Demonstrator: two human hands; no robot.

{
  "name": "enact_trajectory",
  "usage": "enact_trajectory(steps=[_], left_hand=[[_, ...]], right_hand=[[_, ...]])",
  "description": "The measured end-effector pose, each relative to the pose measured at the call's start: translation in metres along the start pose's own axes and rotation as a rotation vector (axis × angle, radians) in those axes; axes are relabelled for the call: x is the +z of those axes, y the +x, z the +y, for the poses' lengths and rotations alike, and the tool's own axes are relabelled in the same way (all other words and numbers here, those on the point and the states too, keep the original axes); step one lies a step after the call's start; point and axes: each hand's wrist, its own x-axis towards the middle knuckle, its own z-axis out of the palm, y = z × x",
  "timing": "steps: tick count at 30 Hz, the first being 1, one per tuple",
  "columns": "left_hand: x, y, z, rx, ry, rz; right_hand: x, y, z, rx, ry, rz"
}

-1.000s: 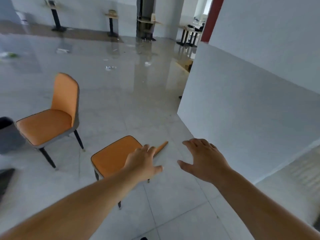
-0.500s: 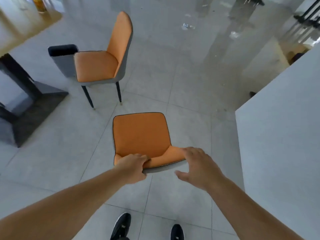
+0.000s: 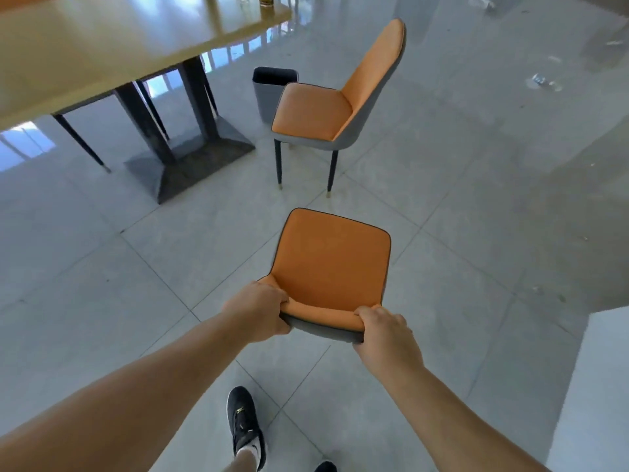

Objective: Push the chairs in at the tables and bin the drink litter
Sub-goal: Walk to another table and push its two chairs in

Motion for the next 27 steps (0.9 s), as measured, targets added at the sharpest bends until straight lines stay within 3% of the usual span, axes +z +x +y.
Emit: enact_trajectory(steps=[7,15,21,27], left_hand=[[-0.008,-0.023,-0.055,-0.149,-0.127,0.051],[-0.028,-0.048,-0.181,-0.375,-0.288,0.174],[-0.055,-0.034,-0.270,-0.412,-0.354,0.243],[-0.093,0.013,-0.321,-0.459,-0.378,0.268]], right_hand=[[-0.012,0.055,-0.054,-0.204,0.007,-0.047],[-0.016,0.151,-0.199,-0.511,-0.119,-0.168],[-0.030,0.222,-0.301,-0.600,-0.235,-0.233],[-0.050,0.303,-0.356,-0.664,-0.291,-0.224]])
